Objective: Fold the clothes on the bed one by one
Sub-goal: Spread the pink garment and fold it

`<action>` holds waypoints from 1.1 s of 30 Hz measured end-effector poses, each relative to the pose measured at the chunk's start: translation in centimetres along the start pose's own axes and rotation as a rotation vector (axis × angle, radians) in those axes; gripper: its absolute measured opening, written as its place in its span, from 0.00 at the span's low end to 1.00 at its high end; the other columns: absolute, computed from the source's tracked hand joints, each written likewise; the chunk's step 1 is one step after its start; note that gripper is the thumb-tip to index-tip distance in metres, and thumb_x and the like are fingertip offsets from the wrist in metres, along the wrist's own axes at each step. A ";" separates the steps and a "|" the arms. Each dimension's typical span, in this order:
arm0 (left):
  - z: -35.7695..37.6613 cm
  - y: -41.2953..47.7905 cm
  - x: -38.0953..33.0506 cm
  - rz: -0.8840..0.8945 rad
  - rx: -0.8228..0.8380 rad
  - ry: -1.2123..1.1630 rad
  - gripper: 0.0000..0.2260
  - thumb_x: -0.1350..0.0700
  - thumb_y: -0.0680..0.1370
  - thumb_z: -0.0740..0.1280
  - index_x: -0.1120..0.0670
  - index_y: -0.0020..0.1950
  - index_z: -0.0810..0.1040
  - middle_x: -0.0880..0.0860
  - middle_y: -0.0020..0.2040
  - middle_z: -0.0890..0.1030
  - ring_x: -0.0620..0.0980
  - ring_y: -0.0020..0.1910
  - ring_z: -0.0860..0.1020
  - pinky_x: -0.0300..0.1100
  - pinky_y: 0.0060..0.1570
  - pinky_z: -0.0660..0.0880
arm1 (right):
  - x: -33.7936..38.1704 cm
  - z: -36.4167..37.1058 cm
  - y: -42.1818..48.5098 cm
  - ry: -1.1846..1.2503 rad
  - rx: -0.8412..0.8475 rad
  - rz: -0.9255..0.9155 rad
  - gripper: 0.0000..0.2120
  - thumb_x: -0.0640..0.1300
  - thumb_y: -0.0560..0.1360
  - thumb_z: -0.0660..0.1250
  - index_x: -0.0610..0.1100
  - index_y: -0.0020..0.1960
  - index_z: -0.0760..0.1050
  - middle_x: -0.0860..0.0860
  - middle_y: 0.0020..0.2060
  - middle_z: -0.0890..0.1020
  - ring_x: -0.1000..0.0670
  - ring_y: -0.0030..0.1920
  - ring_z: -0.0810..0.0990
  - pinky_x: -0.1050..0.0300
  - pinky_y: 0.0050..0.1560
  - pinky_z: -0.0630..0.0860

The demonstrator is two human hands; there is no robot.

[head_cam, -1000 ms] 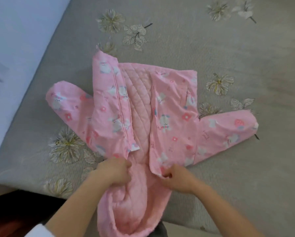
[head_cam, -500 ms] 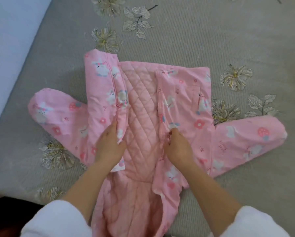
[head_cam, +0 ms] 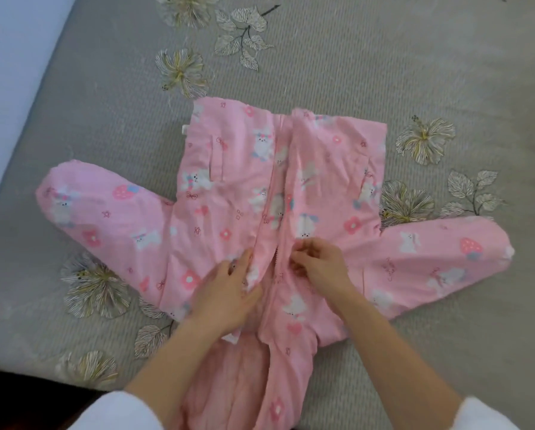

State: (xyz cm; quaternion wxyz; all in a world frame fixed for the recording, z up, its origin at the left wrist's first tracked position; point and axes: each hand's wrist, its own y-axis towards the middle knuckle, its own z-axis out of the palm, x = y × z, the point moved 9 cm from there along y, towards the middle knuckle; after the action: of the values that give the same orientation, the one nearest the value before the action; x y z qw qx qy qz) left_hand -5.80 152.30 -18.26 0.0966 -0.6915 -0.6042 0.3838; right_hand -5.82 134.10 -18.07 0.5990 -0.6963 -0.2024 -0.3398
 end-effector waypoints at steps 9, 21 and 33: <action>-1.3 -1.5 1.2 0.137 -0.223 -0.255 0.22 0.55 0.78 0.66 0.46 0.72 0.69 0.46 0.53 0.68 0.46 0.45 0.74 0.44 0.47 0.73 | -0.7 0.0 -1.8 -0.508 -0.161 -0.151 0.07 0.35 0.72 0.65 0.47 0.41 0.76 0.56 0.33 0.77 0.58 0.34 0.74 0.68 0.34 0.68; -0.9 -3.2 1.7 0.228 -0.022 -0.101 0.18 0.62 0.79 0.60 0.49 0.66 0.76 0.50 0.52 0.81 0.52 0.52 0.78 0.39 0.46 0.70 | -2.1 1.6 -8.5 -1.053 0.234 -0.501 0.25 0.30 0.65 0.63 0.40 0.61 0.77 0.47 0.56 0.80 0.44 0.58 0.77 0.53 0.55 0.75; 3.0 -11.2 6.6 0.803 0.053 0.775 0.40 0.60 0.66 0.62 0.52 0.78 0.54 0.57 0.77 0.60 0.59 0.74 0.61 0.53 0.72 0.60 | -14.7 4.2 -15.9 -1.745 0.563 -0.917 0.46 0.50 0.63 0.75 0.51 0.76 0.57 0.46 0.72 0.68 0.46 0.73 0.64 0.45 0.73 0.56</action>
State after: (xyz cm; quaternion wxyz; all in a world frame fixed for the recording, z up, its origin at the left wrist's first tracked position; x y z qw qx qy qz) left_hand -16.44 160.15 -16.33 0.1752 -0.9553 -0.2040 0.1233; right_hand -25.87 143.22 -17.70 0.1970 -0.3906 -0.8869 0.1487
